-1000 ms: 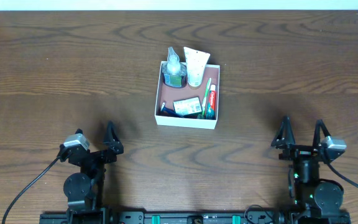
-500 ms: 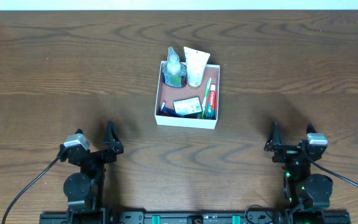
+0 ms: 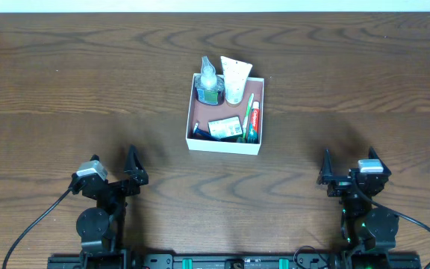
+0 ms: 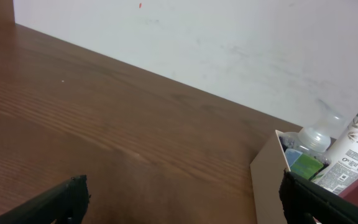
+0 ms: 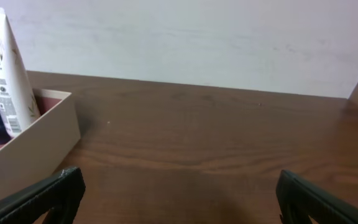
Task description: Pack container
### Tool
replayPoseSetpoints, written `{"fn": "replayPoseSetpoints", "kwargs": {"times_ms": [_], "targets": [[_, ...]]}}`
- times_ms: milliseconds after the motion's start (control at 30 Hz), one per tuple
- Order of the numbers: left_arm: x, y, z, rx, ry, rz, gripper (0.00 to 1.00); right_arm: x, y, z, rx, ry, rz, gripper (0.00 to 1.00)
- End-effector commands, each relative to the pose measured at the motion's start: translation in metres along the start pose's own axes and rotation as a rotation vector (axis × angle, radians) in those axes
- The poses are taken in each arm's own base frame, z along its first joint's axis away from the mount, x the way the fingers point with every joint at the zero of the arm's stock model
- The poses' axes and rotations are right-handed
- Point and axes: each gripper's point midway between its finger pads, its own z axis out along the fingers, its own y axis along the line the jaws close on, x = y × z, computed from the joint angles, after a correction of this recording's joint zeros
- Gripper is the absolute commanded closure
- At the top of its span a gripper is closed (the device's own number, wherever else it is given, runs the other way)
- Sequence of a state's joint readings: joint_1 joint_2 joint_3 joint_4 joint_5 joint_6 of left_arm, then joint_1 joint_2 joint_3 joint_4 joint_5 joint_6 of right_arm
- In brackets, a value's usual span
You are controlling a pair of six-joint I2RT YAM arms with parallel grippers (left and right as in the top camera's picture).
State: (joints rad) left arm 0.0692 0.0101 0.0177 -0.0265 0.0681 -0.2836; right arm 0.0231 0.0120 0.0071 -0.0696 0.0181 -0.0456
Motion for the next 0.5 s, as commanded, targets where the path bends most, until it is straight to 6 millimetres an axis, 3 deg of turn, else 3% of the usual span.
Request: {"fn": "replayPoseSetpoints", "kwargs": {"times_ms": [0, 467], "targets": [[0.0150, 0.0027, 0.0005, -0.003, 0.049, 0.016, 0.02, 0.0007, -0.0004, -0.0003, 0.000, 0.000, -0.038, 0.01], [0.0150, 0.0027, 0.0005, -0.003, 0.049, 0.016, 0.02, 0.0005, 0.0014, -0.0003, -0.011, -0.001, -0.037, 0.01]]}}
